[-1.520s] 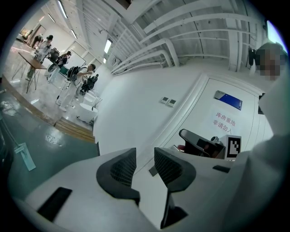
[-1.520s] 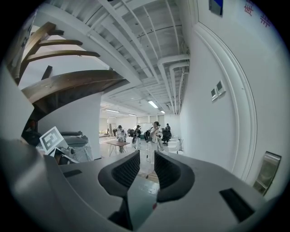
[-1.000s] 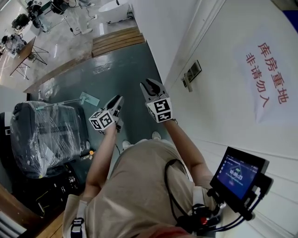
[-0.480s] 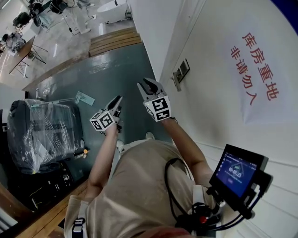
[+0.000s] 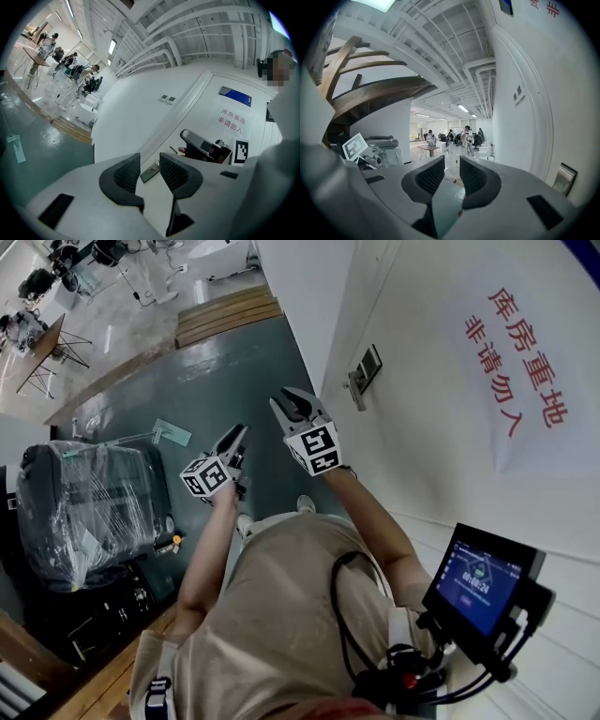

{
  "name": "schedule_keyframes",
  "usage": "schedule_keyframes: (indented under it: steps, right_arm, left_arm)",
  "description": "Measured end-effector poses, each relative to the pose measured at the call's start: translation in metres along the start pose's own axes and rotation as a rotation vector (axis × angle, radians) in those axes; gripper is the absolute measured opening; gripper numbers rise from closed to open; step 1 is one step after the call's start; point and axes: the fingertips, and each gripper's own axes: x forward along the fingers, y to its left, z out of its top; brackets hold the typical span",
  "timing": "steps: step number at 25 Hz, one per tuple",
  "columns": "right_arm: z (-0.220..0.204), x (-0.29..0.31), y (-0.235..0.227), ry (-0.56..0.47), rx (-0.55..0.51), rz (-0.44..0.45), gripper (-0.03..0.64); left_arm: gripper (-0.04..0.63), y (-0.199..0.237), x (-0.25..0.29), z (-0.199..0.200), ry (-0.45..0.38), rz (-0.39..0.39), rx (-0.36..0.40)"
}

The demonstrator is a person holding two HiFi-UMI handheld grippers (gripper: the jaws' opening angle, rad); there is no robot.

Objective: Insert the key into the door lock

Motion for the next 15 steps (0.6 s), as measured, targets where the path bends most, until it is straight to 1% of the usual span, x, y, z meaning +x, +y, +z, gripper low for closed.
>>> schedule_keyframes:
  steps: [4,11,15]
  right_arm:
    - [0.008,0.012,0.015,-0.012,-0.002,0.001,0.101]
    - [0.023,0.032,0.035,-0.034,0.004,-0.054,0.101]
    - [0.023,0.04,0.042,-0.03,0.011,-0.091,0.101]
  left_arm:
    - [0.138,0.012,-0.009,0.012,0.015,-0.01,0.01]
    - [0.137,0.029,-0.023,0.042,0.044,-0.051,0.039]
    - [0.137,0.034,-0.026,0.053,0.067,-0.084,0.056]
